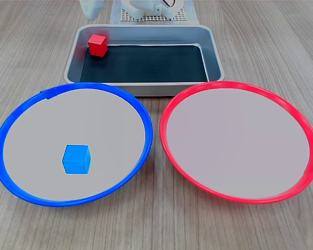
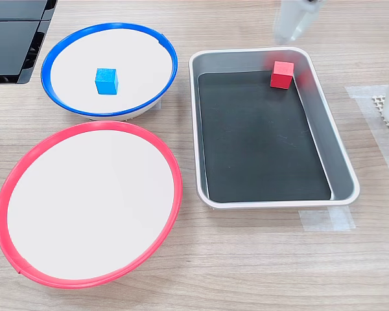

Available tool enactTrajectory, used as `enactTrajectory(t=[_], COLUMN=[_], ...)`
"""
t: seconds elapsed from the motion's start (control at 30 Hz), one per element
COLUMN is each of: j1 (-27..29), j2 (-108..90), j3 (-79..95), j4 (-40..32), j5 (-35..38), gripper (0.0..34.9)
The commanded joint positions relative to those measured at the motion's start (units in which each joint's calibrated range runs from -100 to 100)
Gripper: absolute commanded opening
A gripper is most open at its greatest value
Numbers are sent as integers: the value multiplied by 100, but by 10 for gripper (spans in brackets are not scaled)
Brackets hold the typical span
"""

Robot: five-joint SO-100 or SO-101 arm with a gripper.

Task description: Move two blocks from tray to matching dishes

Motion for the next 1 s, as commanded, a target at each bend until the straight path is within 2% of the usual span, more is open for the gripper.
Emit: enactTrajectory(t=[0.0, 0.13, 0.3, 0.33, 0.37, 0.5, 0.67, 0.73, 0.8, 0.97], j1=[220, 4, 51, 126, 192, 305, 361, 361, 352, 154], j2=[-193, -91, -74, -57, -57, -23, 20, 71, 148, 259], j3=[312, 230, 221, 249, 303, 321, 321, 321, 312, 321], j4=[-309, -614, -697, -672, -672, -540, -259, -94, -3, -45], j5=[-151, -1685, -2154, -2159, -2129, -2115, -2217, -2237, -2295, -2471], gripper=[2, 2, 3, 19, 57, 119, 126, 120, 99, 99])
